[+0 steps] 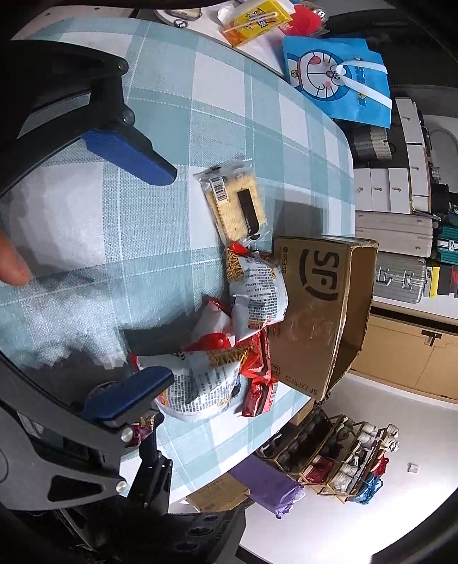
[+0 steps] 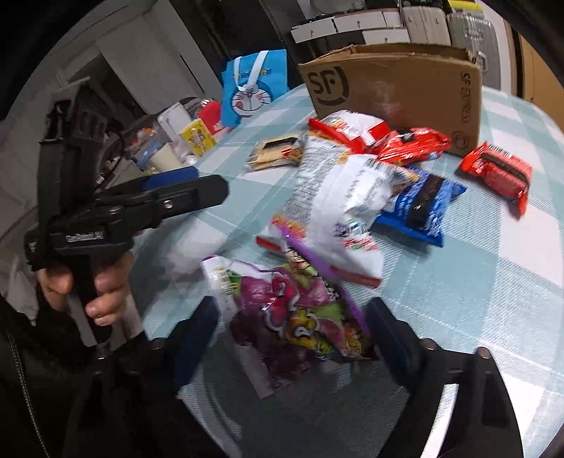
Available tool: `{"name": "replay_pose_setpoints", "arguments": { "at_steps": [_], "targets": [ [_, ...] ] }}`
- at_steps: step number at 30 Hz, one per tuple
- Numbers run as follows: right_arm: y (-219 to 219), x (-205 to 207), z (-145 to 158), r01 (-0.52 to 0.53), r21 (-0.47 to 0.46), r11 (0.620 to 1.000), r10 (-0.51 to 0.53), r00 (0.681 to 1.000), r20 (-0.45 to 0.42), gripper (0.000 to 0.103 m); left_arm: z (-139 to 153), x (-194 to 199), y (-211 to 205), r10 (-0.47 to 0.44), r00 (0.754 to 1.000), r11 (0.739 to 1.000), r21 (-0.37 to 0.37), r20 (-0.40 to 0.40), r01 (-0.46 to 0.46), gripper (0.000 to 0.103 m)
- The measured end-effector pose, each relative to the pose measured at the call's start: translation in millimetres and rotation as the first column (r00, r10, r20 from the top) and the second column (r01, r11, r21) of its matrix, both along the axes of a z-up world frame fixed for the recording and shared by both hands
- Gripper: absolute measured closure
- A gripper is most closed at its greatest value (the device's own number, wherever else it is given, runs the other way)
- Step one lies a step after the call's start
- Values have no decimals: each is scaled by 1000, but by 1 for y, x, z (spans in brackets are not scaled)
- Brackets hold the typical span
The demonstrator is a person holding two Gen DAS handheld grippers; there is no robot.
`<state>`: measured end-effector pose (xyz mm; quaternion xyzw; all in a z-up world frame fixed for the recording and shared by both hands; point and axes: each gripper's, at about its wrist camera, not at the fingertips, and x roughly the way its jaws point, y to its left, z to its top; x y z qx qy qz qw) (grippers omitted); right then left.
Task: Organize snacks
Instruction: 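Grasp the purple candy bag with the right tool while the left tool grasps a white-and-red noodle bag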
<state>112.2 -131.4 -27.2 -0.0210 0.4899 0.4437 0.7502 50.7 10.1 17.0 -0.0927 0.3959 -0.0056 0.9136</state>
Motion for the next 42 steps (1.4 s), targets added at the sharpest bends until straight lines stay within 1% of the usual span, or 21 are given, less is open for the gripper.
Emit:
{"name": "replay_pose_setpoints", "arguments": {
  "at_steps": [3,4,5,7,13,17,22,26,29,35,36,37,38,40,41,42],
  "targets": [
    [-2,-3,2,-8,22,1000,8,1000,6,29,-1,1,-2,-7,1000,1000,0,-4,7,1],
    [-4,-3,3,-10,40,999,9,1000,10,42,-1,2,-4,-10,1000,1000,0,-3,10,1],
    [-6,-4,6,-16,56,998,15,1000,11,45,-1,2,-4,-13,1000,1000,1,-3,13,1],
    [-10,-6,8,-18,72,997,16,1000,17,48,-1,4,-6,-17,1000,1000,4,-3,17,1],
    [-31,-10,22,3,154,988,-9,999,37,49,-3,9,-10,-27,1000,1000,-2,-10,27,1],
    [-55,-10,35,50,192,980,-63,996,63,49,-6,15,-19,-55,998,998,-6,-17,55,1],
    [-81,-4,45,128,195,972,-149,985,92,49,-9,26,-37,-98,994,995,-24,-40,97,1],
    [-101,6,46,212,194,958,-236,966,107,49,-14,35,-53,-127,990,991,-37,-59,125,1],
    [-114,9,48,256,198,946,-282,952,116,49,-18,42,-64,-144,987,989,-49,-74,140,1],
    [-123,14,48,308,200,930,-335,935,119,49,-30,55,-78,-163,980,986,-64,-114,156,1],
    [-123,16,48,311,198,930,-337,935,115,49,-31,56,-79,-172,978,984,-72,-115,164,4],
    [-123,16,47,314,197,929,-340,934,114,49,-32,57,-78,-183,977,981,-84,-114,174,13],
    [-123,17,46,318,195,928,-343,933,113,49,-33,57,-79,-196,974,978,-101,-117,185,17],
    [-122,17,45,314,194,930,-338,935,110,49,-36,59,-79,-218,967,970,-136,-129,201,30],
    [-121,17,45,314,194,929,-339,934,112,49,-37,59,-79,-235,964,963,-164,-122,214,35],
    [-119,18,45,311,196,930,-336,935,112,49,-37,58,-80,-247,962,959,-174,-119,225,41]
  ]
}}
